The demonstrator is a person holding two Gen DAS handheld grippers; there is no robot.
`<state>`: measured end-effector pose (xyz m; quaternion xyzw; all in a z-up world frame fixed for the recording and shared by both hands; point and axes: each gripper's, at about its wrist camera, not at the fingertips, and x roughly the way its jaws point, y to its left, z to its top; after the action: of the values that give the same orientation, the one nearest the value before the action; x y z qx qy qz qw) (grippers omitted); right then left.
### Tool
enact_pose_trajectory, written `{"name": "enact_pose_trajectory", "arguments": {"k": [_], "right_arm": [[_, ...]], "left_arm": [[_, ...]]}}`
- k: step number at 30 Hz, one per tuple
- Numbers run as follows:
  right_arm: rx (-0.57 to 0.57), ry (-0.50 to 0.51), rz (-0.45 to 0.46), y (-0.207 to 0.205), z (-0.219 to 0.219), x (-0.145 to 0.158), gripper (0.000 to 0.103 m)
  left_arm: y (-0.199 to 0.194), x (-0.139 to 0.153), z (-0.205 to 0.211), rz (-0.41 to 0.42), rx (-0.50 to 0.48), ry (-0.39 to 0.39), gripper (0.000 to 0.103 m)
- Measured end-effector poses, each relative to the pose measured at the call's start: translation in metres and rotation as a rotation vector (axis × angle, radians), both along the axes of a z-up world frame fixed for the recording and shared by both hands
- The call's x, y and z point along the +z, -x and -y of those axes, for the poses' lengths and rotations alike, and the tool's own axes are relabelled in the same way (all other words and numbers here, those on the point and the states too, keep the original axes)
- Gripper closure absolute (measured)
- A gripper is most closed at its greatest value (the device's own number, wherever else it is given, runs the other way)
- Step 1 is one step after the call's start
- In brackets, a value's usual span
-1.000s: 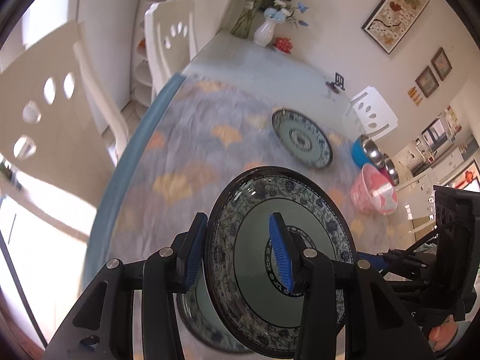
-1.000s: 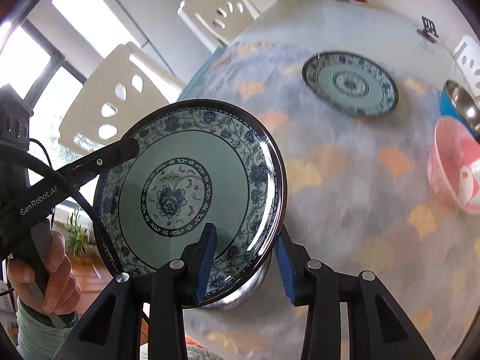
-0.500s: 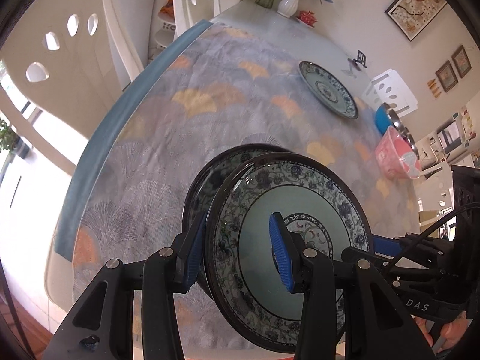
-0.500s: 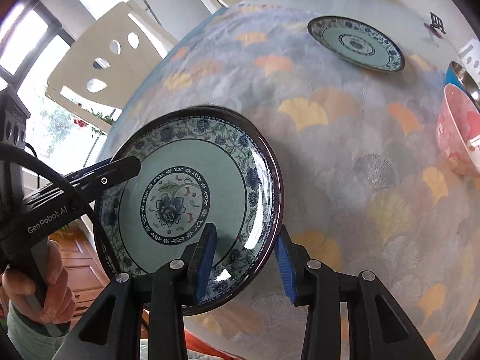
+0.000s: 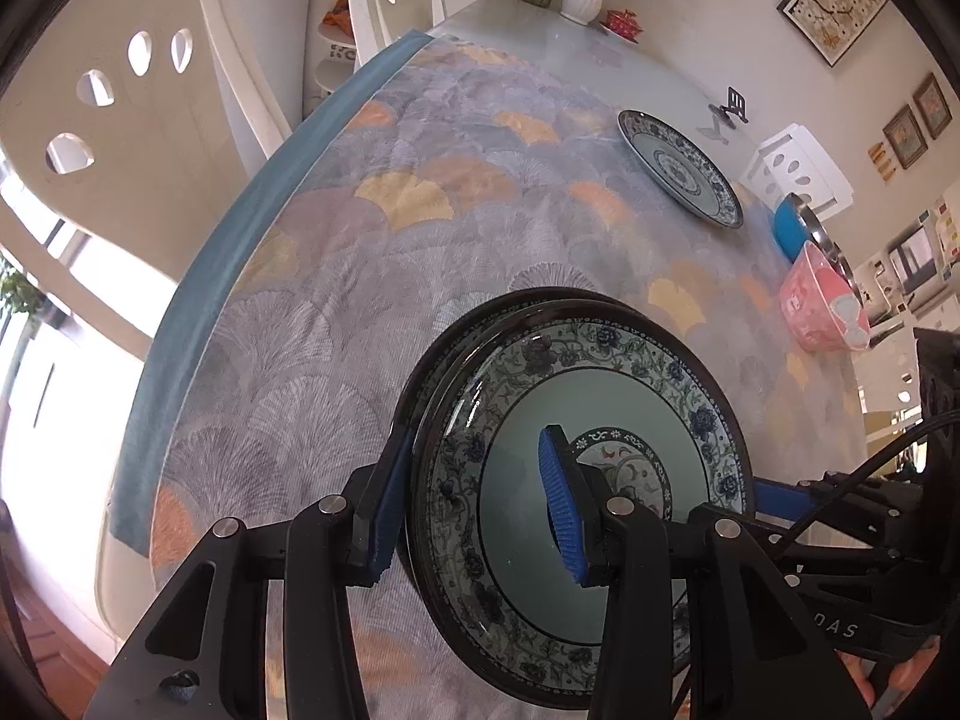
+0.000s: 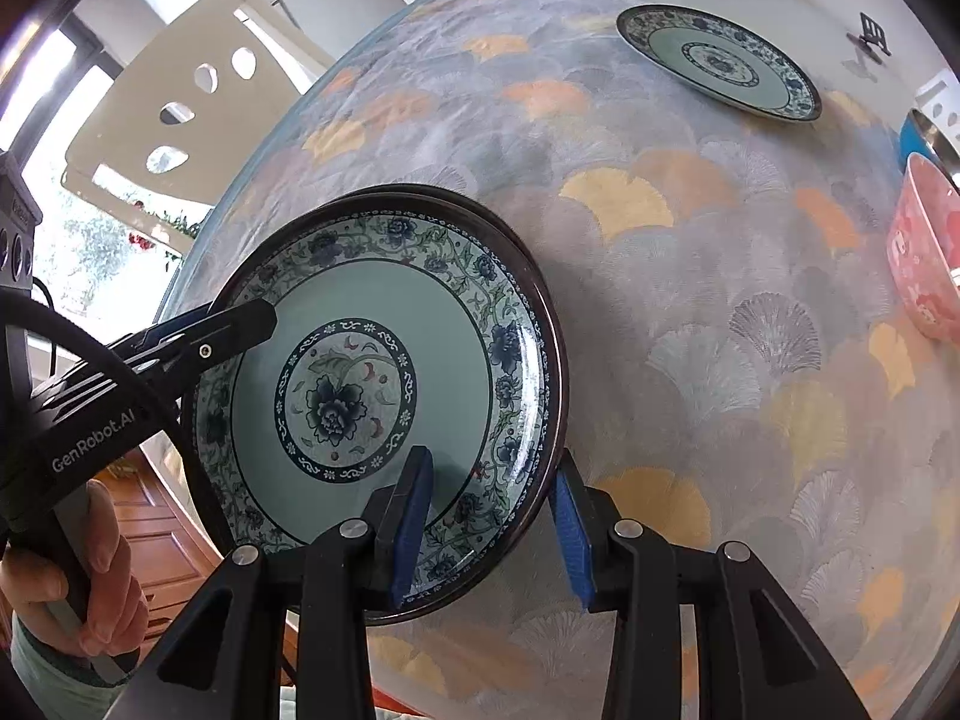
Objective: Organize plates and bowls
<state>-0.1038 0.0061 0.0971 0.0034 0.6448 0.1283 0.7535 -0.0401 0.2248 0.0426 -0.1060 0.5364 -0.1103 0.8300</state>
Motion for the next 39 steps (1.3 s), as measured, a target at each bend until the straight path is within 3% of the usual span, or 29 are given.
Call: {"name": "enact_pose_trajectory", "arguments": {"k": [12, 18, 24, 26, 28, 32, 36, 39], "right_arm": [[-0.023, -0.031, -0.004, -0.010, 0.005, 0.005, 0.065], [-0.051, -0.061, 0.053, -0.021, 0.014, 0.036, 0.065], [-0.132, -0.069, 0.147, -0.047, 0.038, 0.076, 0.065], [-0.172, -0.071, 0.183, -0.057, 0.050, 0.089, 0.062], [-0.232, -0.070, 0.220, -0.068, 0.063, 0.100, 0.047], [-0.380, -0.089, 0.244, -0.087, 0.091, 0.107, 0.047], [-0.631, -0.118, 0.147, -0.105, 0.122, 0.082, 0.047], [-0.730, -0.141, 0.089, -0.118, 0.135, 0.058, 0.047]], "left_arm": [[-0.019, 0.018, -0.016, 0.040, 0.046, 0.006, 0.064], [-0.034, 0.048, -0.019, 0.091, 0.027, 0.058, 0.064], [-0.061, 0.093, 0.001, 0.196, -0.062, 0.122, 0.061], [-0.072, 0.109, 0.009, 0.230, -0.093, 0.136, 0.057], [-0.088, 0.121, 0.019, 0.256, -0.128, 0.146, 0.054], [-0.125, 0.127, 0.046, 0.249, -0.227, 0.206, 0.054], [-0.170, 0.111, 0.085, 0.178, -0.303, 0.231, 0.055], [-0.202, 0.094, 0.108, 0.134, -0.352, 0.212, 0.058]]}}
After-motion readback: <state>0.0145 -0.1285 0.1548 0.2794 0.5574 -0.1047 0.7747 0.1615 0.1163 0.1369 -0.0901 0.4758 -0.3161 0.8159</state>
